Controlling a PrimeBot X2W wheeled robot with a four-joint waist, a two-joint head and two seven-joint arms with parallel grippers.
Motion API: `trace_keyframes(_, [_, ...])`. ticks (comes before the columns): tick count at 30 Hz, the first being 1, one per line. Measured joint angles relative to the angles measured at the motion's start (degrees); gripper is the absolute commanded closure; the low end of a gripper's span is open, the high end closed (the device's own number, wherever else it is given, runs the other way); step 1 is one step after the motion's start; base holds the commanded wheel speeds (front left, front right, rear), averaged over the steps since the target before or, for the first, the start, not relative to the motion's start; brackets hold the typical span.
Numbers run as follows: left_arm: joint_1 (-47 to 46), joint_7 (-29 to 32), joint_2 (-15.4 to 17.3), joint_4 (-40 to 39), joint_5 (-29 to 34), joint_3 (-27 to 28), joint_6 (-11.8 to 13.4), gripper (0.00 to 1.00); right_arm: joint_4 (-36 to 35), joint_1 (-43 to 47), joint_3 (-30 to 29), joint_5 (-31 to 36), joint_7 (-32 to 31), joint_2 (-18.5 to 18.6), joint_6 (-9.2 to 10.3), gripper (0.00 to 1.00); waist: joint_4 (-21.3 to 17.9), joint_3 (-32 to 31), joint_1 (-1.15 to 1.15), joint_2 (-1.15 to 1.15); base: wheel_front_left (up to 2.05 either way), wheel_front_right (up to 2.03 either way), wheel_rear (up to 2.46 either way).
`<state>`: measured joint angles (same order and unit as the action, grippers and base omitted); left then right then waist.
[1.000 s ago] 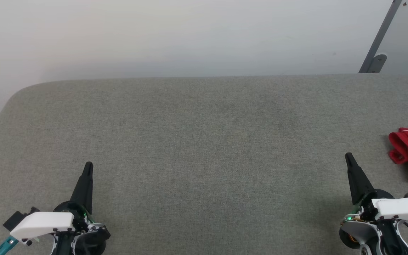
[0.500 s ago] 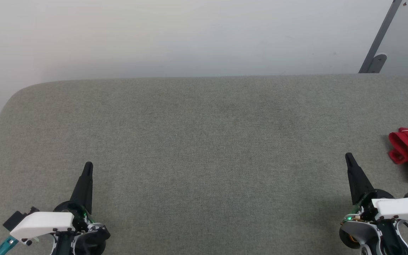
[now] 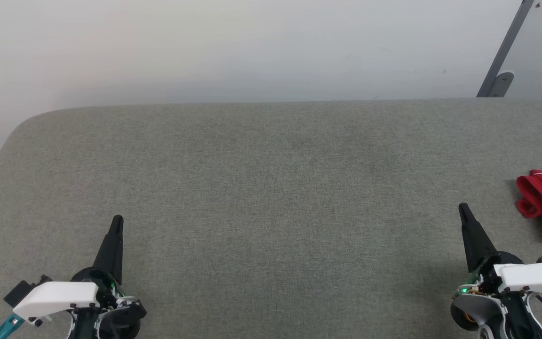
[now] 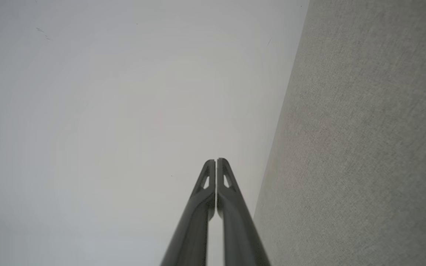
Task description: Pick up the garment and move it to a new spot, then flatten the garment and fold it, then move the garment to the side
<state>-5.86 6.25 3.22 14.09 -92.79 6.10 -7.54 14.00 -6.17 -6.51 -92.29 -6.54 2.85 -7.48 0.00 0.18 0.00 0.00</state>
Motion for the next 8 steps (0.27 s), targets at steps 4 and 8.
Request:
trace_keyframes(4, [0.0, 0.0, 0.0, 0.0, 0.0, 0.0, 0.0, 1.0, 0.0, 0.0, 0.0, 0.0, 0.0, 0.0, 0.0, 1.0, 0.0, 0.0, 0.0, 0.0, 0.0, 0.0, 0.0])
trace_keyframes(8, [0.0, 0.0, 0.0, 0.0, 0.0, 0.0, 0.0, 1.0, 0.0, 0.0, 0.0, 0.0, 0.0, 0.0, 0.0, 1.0, 0.0, 0.0, 0.0, 0.0, 0.0, 0.0, 0.0])
